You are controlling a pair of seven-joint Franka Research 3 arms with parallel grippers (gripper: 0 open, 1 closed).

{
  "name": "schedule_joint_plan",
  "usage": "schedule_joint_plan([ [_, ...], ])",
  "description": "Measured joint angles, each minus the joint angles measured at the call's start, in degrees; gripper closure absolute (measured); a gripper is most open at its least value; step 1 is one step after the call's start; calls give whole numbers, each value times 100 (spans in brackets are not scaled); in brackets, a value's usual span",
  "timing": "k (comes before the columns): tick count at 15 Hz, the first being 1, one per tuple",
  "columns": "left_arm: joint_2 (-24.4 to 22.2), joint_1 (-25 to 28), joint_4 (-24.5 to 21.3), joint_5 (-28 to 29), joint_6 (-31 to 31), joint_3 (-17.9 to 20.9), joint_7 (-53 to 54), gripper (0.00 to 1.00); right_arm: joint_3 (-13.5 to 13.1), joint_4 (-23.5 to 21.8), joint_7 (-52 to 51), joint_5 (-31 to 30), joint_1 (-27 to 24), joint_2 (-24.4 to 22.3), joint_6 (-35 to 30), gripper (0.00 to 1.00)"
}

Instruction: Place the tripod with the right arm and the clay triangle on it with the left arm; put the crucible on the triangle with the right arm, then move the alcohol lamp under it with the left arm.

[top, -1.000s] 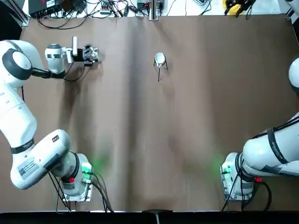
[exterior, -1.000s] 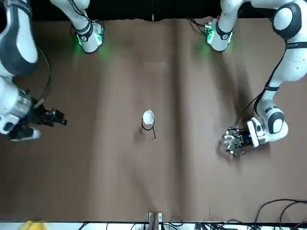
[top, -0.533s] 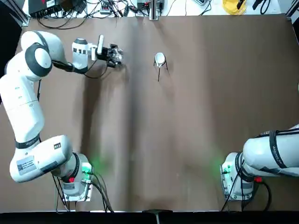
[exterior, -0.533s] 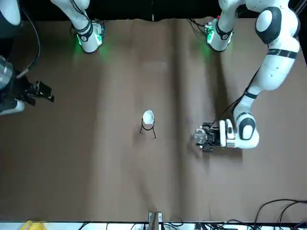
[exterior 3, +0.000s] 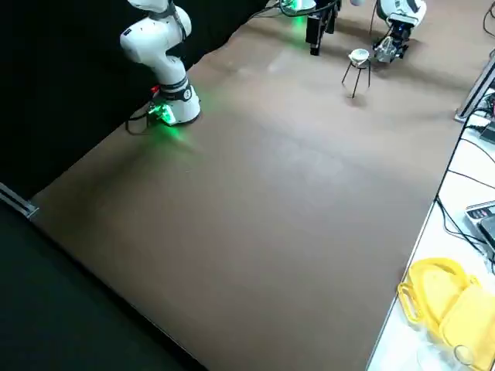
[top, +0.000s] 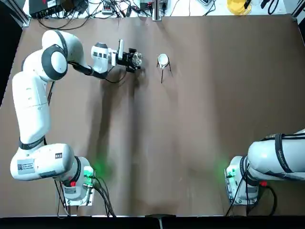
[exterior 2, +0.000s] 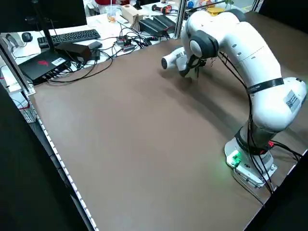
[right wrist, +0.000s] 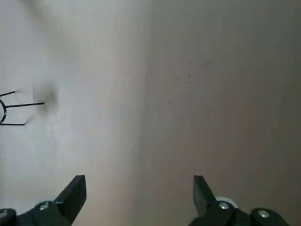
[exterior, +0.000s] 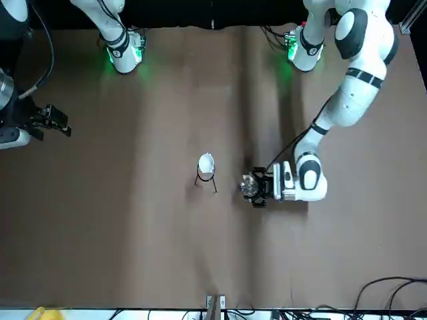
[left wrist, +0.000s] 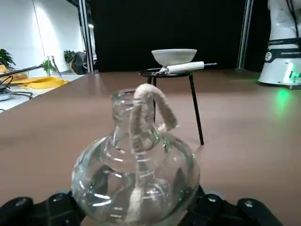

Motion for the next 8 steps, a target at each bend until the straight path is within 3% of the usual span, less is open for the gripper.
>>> schedule_joint_plan([
  [2, 11, -377, -73, -516, 216, 8, 139, 24, 12, 0, 6, -14, 2, -24, 6, 0],
  [8, 18, -1040, -88, -1312, 533, 76, 502, 24, -15, 0, 6, -17, 30, -147, 82, 0],
])
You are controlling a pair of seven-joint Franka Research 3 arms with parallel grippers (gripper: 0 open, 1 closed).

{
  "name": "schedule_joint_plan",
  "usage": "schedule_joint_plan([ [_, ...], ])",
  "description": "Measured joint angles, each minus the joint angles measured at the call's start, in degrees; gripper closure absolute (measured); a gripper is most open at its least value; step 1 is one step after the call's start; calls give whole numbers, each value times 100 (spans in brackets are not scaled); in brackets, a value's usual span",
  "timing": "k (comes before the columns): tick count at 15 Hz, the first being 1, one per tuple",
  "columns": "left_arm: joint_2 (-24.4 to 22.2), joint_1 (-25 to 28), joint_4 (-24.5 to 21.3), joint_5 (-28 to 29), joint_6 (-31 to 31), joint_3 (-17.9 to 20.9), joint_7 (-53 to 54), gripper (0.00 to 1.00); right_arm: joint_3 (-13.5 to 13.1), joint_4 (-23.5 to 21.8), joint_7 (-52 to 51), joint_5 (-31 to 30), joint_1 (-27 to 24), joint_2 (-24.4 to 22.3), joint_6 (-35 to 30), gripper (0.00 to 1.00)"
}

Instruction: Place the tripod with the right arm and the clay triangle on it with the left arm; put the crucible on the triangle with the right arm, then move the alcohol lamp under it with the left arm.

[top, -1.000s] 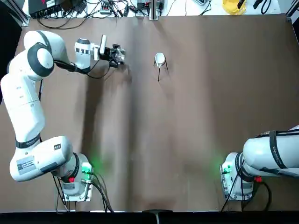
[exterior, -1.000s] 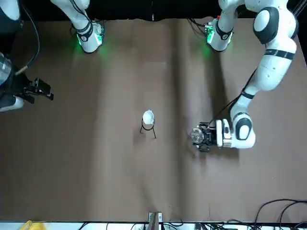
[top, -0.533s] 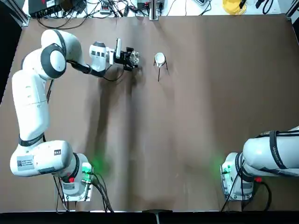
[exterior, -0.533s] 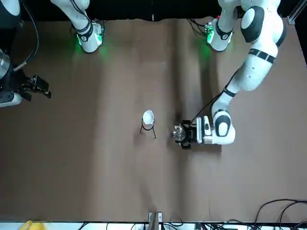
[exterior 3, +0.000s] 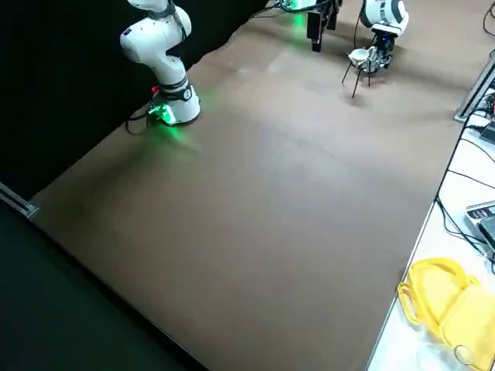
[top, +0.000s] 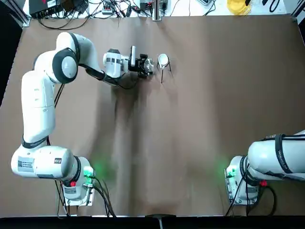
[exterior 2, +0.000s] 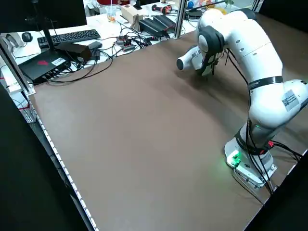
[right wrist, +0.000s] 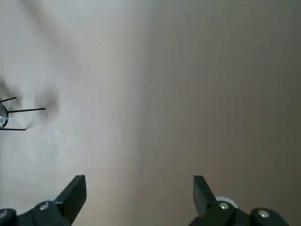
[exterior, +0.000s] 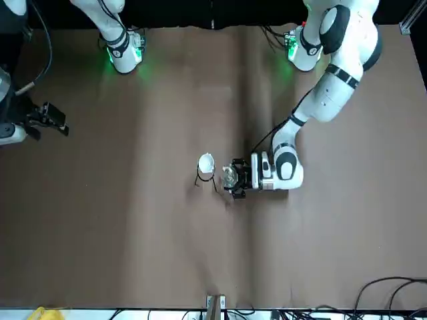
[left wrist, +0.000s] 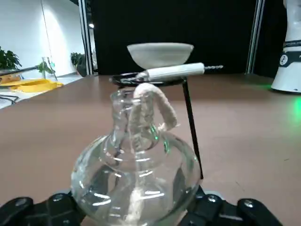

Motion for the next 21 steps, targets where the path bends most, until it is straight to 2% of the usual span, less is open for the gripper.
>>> schedule_joint_plan([
  [2, 7, -158, 0, -94, 115, 33, 12, 24, -245, -17, 0, 0, 273, -131, -61, 0],
  [5, 13, -295, 1, -259, 200, 105, 115, 25, -993, -152, 2, -1, 1005, -330, -68, 0],
  [7, 14, -378, 19, -368, 201, 187, 165, 25, -1204, -232, 2, -1, 1214, -394, -68, 0],
  [14, 23, -931, 226, -1096, 203, 602, 341, 25, -1291, -345, 3, -1, 1240, -419, -26, 0],
  [21, 94, -1119, 263, -1466, 206, 706, 403, 26, -1291, -420, 6, -2, 1240, -419, 82, 0],
])
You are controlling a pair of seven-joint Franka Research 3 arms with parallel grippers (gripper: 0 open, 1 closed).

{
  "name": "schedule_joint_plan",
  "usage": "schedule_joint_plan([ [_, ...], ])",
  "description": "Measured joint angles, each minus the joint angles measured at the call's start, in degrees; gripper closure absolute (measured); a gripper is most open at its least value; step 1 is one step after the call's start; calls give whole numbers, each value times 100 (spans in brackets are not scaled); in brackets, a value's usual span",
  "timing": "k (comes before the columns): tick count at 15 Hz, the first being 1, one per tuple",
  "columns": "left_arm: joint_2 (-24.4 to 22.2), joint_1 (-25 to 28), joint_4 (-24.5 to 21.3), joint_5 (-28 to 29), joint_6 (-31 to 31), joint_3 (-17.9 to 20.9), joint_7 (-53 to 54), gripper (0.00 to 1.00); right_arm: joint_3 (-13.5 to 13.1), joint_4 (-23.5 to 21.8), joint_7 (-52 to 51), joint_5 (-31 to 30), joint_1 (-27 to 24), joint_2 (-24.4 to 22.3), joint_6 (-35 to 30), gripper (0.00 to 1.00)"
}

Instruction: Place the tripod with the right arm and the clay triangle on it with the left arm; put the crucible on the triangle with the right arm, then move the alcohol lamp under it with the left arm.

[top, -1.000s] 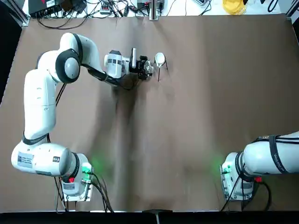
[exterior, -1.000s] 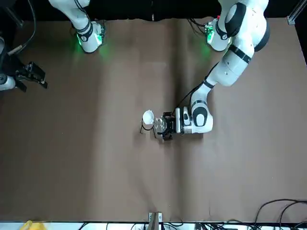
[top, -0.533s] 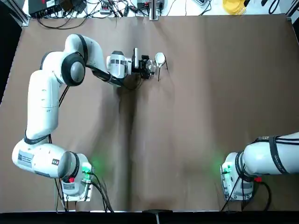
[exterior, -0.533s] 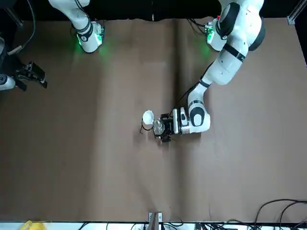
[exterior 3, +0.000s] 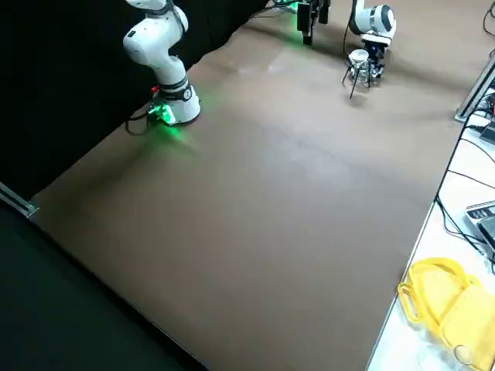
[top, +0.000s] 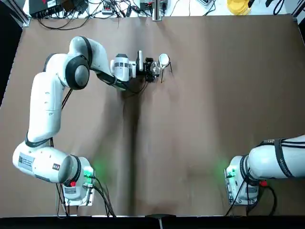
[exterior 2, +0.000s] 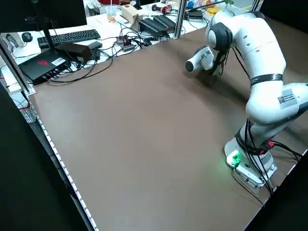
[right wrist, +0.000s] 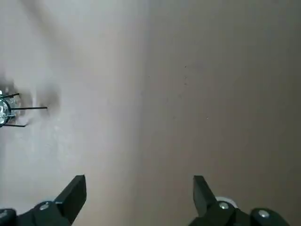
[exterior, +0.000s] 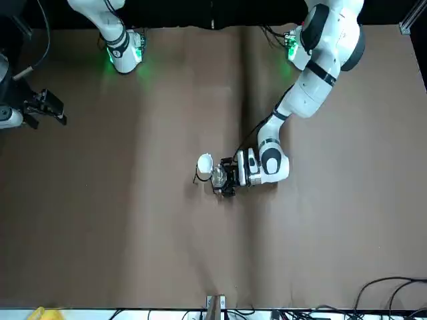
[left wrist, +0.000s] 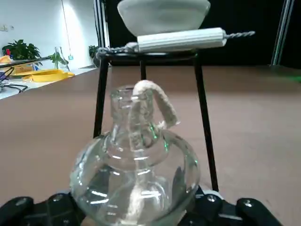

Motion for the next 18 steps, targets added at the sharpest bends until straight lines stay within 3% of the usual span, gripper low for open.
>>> schedule_joint_plan([
  [10, 37, -448, 146, -410, 3, 320, 2, 26, -39, 3, 7, -5, -4, 0, 189, 0],
  [18, 38, -573, 204, -574, 45, 334, 2, 26, -19, -5, 26, -5, 4, 0, 206, 0],
])
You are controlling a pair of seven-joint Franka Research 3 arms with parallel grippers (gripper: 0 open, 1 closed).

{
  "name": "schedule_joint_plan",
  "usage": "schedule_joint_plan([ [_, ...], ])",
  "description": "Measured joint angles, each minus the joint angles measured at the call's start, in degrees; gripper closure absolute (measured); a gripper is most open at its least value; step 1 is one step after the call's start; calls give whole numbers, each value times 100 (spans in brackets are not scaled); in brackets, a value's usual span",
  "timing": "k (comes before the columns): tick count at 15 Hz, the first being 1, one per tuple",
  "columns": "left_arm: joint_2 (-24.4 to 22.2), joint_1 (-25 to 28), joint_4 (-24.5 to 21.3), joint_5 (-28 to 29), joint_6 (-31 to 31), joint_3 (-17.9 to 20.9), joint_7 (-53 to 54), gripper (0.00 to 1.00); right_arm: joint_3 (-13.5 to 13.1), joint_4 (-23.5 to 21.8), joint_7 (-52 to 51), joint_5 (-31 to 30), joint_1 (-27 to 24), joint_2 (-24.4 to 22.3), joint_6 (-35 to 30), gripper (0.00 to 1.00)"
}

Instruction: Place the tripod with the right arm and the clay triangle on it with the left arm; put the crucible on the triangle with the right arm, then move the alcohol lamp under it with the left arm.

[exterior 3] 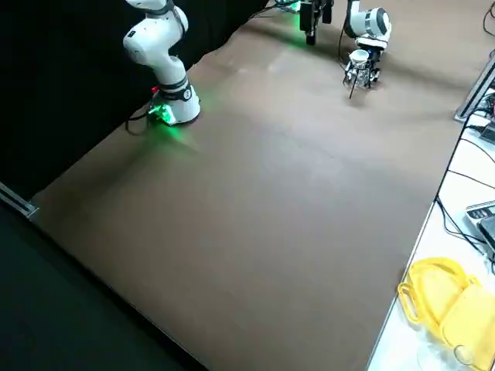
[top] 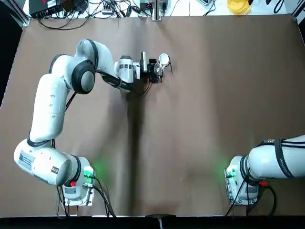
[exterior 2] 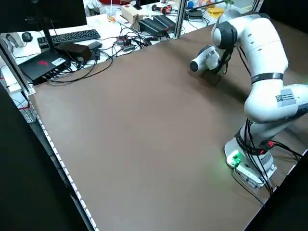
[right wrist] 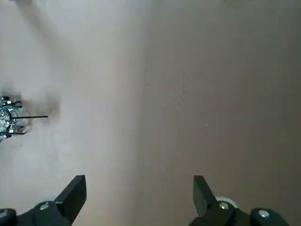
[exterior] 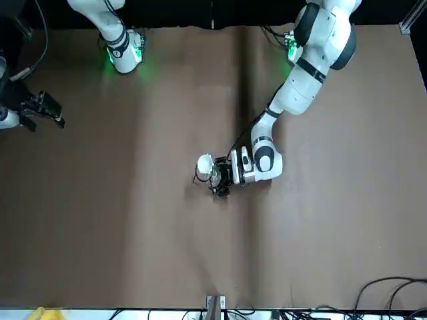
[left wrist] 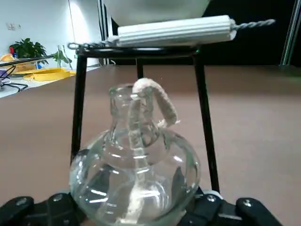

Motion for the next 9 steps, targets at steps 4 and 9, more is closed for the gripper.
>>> schedule_joint_plan([
  [4, 4, -23, 22, -61, 46, 0, 0, 27, 21, 0, 1, 0, 9, 0, 6, 0],
  [9, 28, -35, 50, -77, 59, 1, 0, 28, 35, -5, -1, 0, 71, 0, -23, 0],
])
